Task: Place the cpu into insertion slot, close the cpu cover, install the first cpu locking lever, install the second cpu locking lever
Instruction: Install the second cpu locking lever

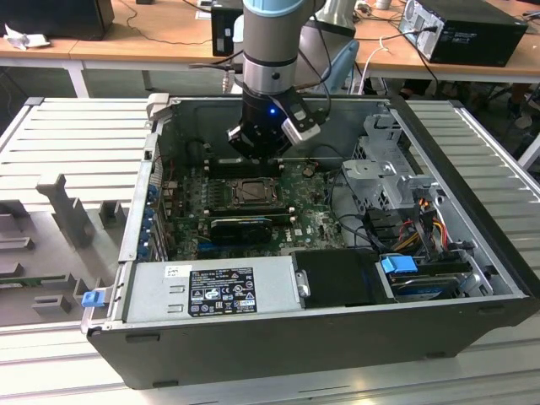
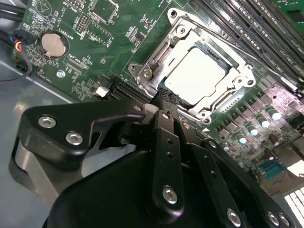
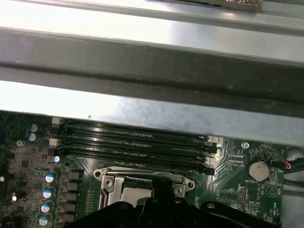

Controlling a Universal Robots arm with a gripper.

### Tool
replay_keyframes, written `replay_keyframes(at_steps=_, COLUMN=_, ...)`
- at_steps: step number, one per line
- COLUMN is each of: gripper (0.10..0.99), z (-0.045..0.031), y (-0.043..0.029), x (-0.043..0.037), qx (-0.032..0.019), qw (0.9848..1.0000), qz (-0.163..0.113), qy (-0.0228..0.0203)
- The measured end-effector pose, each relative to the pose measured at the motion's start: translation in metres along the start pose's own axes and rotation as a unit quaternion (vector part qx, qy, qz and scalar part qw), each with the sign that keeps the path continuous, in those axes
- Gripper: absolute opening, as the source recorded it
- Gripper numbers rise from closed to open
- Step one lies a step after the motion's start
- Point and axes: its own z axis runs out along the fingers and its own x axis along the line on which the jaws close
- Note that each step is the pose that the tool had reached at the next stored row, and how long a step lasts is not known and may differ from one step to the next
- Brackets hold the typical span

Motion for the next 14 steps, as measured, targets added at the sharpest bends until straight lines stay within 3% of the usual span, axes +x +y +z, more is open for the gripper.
replay_keyframes(at_steps=5, gripper=0.106, z=-0.0125, y=0.0006, x=-0.0002, qx=0.0001, qw=1.0, qz=0.0, qy=0.0)
replay_keyframes(at_steps=14, gripper=0.106, z=-0.0139, y=-0.015, x=0.0016, qx=0.0, qw=1.0, qz=0.0, qy=0.0)
